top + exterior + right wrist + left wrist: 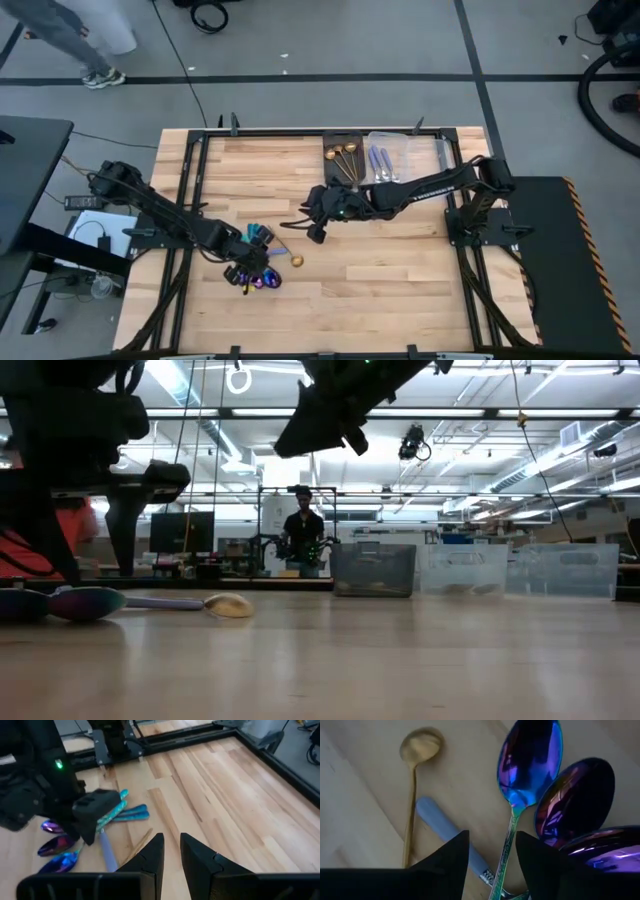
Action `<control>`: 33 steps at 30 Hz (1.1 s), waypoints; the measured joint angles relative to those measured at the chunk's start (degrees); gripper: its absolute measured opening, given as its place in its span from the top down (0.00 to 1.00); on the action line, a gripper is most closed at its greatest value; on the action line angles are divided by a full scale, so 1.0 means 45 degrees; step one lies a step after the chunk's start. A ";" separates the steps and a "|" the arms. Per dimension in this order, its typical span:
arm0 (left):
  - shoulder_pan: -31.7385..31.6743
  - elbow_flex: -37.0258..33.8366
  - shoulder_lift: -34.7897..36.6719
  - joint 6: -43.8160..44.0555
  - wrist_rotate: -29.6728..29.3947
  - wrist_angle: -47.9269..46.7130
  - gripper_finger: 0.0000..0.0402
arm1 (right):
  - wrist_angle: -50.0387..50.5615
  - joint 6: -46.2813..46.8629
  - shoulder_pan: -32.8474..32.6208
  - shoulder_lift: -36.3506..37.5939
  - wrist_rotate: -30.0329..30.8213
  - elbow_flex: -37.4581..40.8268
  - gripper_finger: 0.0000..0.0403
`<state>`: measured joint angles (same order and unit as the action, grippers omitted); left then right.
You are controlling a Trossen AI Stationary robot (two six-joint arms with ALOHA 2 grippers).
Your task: Sort silverware by color (type)
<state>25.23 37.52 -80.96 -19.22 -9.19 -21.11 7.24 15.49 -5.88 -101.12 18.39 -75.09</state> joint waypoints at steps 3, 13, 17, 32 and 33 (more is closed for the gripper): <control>-0.0026 -0.0087 -0.0036 -0.0237 0.0127 -0.0060 0.57 | -0.0213 0.0007 -0.0024 -0.0253 -0.0075 0.0005 0.82; -0.0403 -0.0118 -0.0773 -0.0682 0.0702 -0.0225 0.60 | -0.0410 0.0006 -0.0153 -0.0431 -0.0082 0.0015 0.82; -0.0580 -0.0068 -0.0975 -0.0684 0.0947 -0.0221 0.66 | -0.0548 -0.0010 -0.0318 -0.0427 -0.0093 0.0015 0.82; -0.0558 -0.0097 -0.0998 -0.0209 0.1171 -0.0225 0.94 | -0.0649 -0.1035 -0.0385 -0.0422 -0.0009 0.0015 0.82; -0.0558 -0.0097 -0.0998 -0.0140 0.1157 -0.0209 0.94 | -0.0644 -0.1039 -0.0337 -0.0427 -0.0009 0.0015 0.82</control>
<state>22.72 37.08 -85.45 -19.85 -3.98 -22.05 4.34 10.81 -7.40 -103.04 18.35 -75.02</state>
